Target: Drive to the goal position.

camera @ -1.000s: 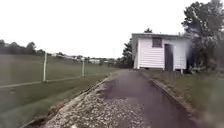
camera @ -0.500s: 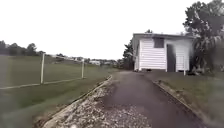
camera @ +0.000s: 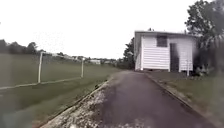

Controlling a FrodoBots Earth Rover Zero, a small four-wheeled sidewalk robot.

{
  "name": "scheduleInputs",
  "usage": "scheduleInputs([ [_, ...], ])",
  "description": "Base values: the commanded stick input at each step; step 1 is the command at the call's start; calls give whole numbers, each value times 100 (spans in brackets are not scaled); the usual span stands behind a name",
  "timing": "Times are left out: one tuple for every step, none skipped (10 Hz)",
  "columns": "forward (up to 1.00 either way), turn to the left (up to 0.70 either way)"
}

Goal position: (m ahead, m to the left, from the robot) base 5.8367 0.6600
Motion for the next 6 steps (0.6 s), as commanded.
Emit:
scheduleInputs([
  [70, -1],
  [70, -1],
  [70, 0],
  [70, 0],
  [70, 0],
  [70, 0],
])
